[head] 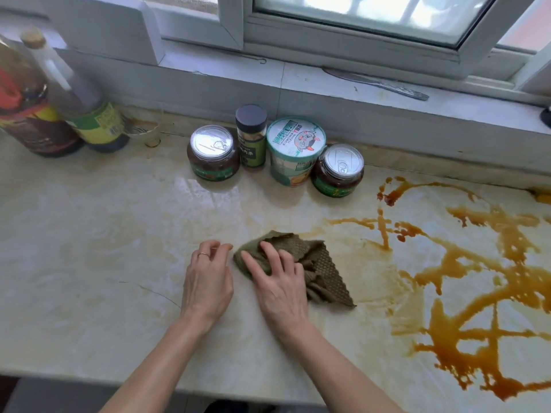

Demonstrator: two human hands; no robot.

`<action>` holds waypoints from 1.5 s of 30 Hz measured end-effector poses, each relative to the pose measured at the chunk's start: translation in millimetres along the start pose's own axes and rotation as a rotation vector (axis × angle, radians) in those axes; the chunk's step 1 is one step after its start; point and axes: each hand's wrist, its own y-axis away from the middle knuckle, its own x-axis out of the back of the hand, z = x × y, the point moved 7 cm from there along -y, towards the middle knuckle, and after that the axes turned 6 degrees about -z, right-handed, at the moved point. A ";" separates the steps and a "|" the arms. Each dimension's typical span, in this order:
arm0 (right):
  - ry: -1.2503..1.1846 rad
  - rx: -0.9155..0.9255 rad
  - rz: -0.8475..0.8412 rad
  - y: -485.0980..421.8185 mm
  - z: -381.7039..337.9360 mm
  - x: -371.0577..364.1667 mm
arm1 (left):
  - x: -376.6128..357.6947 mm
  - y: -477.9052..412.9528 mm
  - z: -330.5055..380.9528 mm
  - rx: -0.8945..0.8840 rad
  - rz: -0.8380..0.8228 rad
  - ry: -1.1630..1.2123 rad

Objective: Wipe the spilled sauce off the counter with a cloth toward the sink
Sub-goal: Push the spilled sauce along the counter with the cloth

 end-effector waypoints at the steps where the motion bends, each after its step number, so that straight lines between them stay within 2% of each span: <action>1: 0.009 -0.006 -0.009 -10.9 -0.6 -2.1 | 0.2 -1.4 -0.1 -0.002 0.003 -0.003; 3: 0.026 -0.088 -0.032 -28.5 19.2 -4.8 | -1.8 -5.1 0.9 -0.010 -0.006 -0.012; 8: 0.055 -0.634 -0.046 -10.3 132.9 9.8 | 1.2 -11.9 2.7 -0.026 -0.013 0.006; 10: 0.047 -0.752 0.019 9.7 147.4 16.5 | 1.8 -13.6 1.9 -0.028 -0.007 0.009; 12: 0.025 -0.715 0.058 14.7 129.3 13.5 | -1.2 -14.1 6.7 -0.044 -0.016 0.011; 16: 0.050 -0.435 0.013 -15.2 86.4 2.2 | -14.1 -13.1 36.0 -0.142 -0.068 -0.014; 18: 0.095 -0.460 0.001 -30.3 113.2 5.2 | -20.5 -13.2 50.0 -0.196 -0.090 -0.023; 22: 0.107 -0.795 -0.022 -9.2 199.3 22.3 | -25.9 -13.0 58.3 -0.219 -0.128 -0.020; 24: 0.101 -0.859 0.001 6.9 203.2 25.1 | -29.7 -11.5 58.7 -0.219 -0.139 -0.023; 26: 0.086 -0.799 0.049 17.9 172.4 21.8 | -35.9 -11.0 66.0 -0.246 -0.156 -0.023; 28: 0.070 -0.608 0.048 26.8 127.6 12.4 | -41.3 -10.1 73.6 -0.264 -0.177 -0.028; 30: 0.101 -0.466 0.013 37.2 120.3 9.9 | -45.8 -9.5 86.2 -0.293 -0.198 -0.032; 31: 0.104 -0.459 0.007 38.8 133.9 12.3 | -46.2 -10.0 90.3 -0.303 -0.202 -0.035; 35: 0.062 -0.804 0.001 62.3 204.0 28.9 | -50.3 -9.3 99.3 -0.333 -0.201 -0.041; 36: 0.029 -0.833 0.009 64.3 203.5 30.3 | -53.0 -7.7 100.9 -0.337 -0.205 -0.040; 38: 0.023 -0.769 0.032 68.4 176.7 28.8 | -59.5 -1.9 107.0 -0.351 -0.218 -0.032; 40: 0.054 -0.575 0.016 76.5 137.1 24.1 | -66.4 5.6 115.4 -0.374 -0.237 -0.032; 42: 0.073 -0.444 -0.038 90.8 128.2 18.5 | -72.6 12.6 124.5 -0.395 -0.250 -0.046; 43: 0.072 -0.426 -0.053 95.2 139.5 20.0 | -74.4 15.6 128.4 -0.404 -0.252 -0.057; 45: 0.067 -0.528 -0.050 96.8 175.0 25.9 | -75.4 18.8 133.4 -0.411 -0.248 -0.080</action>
